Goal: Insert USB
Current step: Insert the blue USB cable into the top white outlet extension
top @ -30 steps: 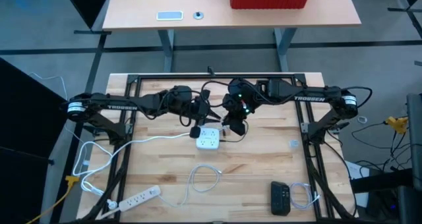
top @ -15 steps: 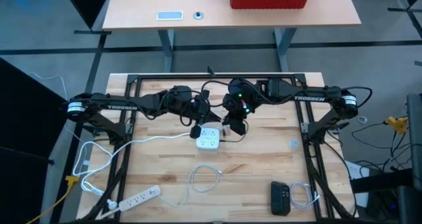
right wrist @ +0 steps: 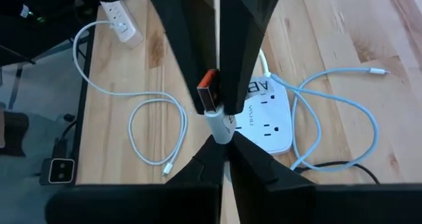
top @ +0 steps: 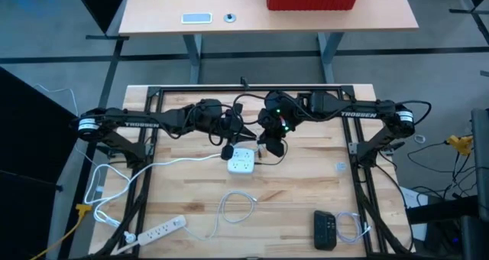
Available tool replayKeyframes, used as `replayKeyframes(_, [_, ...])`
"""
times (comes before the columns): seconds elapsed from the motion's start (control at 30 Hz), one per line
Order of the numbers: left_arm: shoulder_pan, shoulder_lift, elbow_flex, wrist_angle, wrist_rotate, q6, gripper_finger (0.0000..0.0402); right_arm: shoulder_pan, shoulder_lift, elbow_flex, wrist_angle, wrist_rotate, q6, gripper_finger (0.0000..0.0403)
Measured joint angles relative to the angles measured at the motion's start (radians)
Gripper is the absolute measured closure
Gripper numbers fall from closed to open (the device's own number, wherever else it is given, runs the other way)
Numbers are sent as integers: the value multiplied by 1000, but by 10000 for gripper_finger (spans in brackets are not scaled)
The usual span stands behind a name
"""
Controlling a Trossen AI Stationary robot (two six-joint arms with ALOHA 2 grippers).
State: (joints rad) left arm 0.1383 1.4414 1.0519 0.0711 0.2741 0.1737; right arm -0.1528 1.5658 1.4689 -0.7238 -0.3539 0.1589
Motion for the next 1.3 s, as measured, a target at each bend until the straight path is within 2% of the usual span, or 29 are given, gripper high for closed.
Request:
replayKeyframes(0.23, [0, 0, 0, 13, 2, 34, 337, 0, 0, 0, -2, 11, -3, 402])
replayKeyframes(0.37, [0, 0, 0, 14, 2, 42, 335, 0, 0, 0, -3, 15, -2, 402])
replayKeyframes(0.43, [0, 0, 0, 14, 0, 43, 345, 0, 0, 0, -3, 15, 1, 402])
replayKeyframes(0.53, [1, 0, 0, -3, -4, 5, 388, 0, 0, -1, -6, 14, 4, 402])
replayKeyframes(0.73, [1, 16, 0, -22, -16, -26, 399, 0, 0, -3, -18, 12, -42, 401])
replayKeyframes(0.83, [2, 14, 0, -40, -26, -52, 399, 0, -11, -3, -40, 12, -66, 387])
replayKeyframes(1.07, [4, 5, -2, -34, -32, -147, 400, 7, -76, 0, -71, 22, -95, 321])
replayKeyframes(1.13, [4, 4, -2, -27, -33, -180, 401, 15, -85, 0, -70, 58, -107, 306])
replayKeyframes(1.3, [5, -25, -2, 44, -33, -275, 401, 74, -103, 0, -42, 256, -164, 302])
